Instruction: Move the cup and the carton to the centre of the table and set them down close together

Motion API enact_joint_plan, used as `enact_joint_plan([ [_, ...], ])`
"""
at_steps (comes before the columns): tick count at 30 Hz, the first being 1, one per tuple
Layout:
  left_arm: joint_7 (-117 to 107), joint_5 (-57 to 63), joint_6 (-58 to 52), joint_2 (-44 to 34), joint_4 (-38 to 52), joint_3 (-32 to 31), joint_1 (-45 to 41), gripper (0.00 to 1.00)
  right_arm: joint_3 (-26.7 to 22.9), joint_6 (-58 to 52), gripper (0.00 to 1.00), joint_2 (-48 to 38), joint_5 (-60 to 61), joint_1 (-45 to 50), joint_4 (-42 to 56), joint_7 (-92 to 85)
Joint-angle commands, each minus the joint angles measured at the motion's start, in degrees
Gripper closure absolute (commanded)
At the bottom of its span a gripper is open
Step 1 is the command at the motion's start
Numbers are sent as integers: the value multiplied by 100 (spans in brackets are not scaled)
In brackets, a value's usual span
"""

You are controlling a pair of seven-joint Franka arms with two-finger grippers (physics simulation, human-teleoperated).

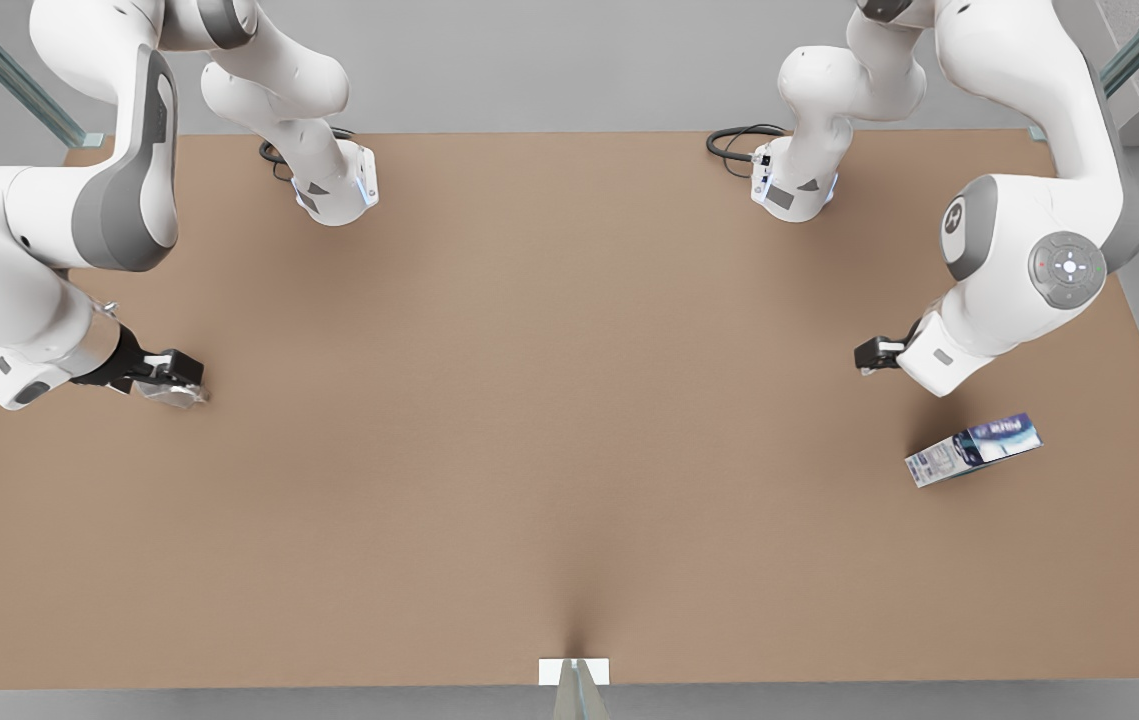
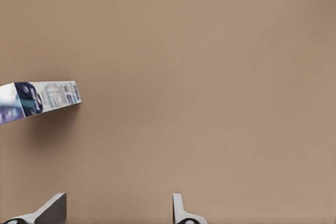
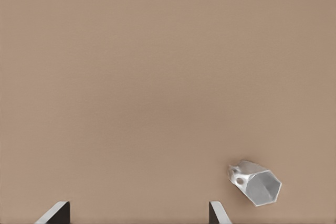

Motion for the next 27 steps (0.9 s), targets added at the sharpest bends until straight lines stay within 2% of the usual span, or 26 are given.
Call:
enact_joint_plan([
  [1,-9,1,0,0,0,0,-3,0,0,0,0,0,0,9,-5,9],
  [14,0,-7,-211,-35,150,71,-3,0,0,492,0,298,-132,-184,-567,-343],
  [20,-53,-34,-325,-18,220,62,-3,0,0,580,0,-378,-132,-492,-1630,-343],
  [21,-44,-34,-448,-27,220,62,-3,0,-9,949,0,-616,-141,-606,-2113,-457],
  [27,-26,-34,-448,-18,220,62,-3,0,-18,1239,0,-440,-141,-1081,-2220,-1002],
])
